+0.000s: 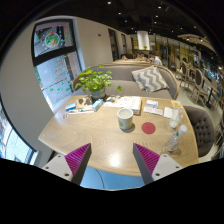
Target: Pour water
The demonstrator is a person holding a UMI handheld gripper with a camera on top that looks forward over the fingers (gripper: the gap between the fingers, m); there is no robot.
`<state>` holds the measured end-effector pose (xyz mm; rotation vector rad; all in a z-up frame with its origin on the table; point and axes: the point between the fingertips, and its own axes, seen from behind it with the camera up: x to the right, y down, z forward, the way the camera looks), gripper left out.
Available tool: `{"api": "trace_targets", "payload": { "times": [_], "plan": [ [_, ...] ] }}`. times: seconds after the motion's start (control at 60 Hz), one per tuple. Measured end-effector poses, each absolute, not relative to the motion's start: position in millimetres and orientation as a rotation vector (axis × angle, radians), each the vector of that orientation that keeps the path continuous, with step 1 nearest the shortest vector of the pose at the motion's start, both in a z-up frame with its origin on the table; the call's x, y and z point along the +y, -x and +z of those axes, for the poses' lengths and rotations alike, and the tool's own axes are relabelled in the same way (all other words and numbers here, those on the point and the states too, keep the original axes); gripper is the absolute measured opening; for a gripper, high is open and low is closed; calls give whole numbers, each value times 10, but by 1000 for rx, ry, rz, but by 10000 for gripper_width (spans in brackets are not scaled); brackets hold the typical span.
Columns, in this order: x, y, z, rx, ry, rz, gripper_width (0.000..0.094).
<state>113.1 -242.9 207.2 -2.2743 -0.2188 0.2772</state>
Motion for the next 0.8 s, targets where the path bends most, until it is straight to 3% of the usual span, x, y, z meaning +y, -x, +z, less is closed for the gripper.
{"api": "trace_targets", "payload": {
  "times": [0.2,0.467,0.8],
  "plan": [
    [-2308,-2195,1769,-200,2256,233,856],
    [-2118,-3551,1018,-102,2261,128,852],
    [-1098,-3872,479,-52,2127,118,839]
  ]
}}
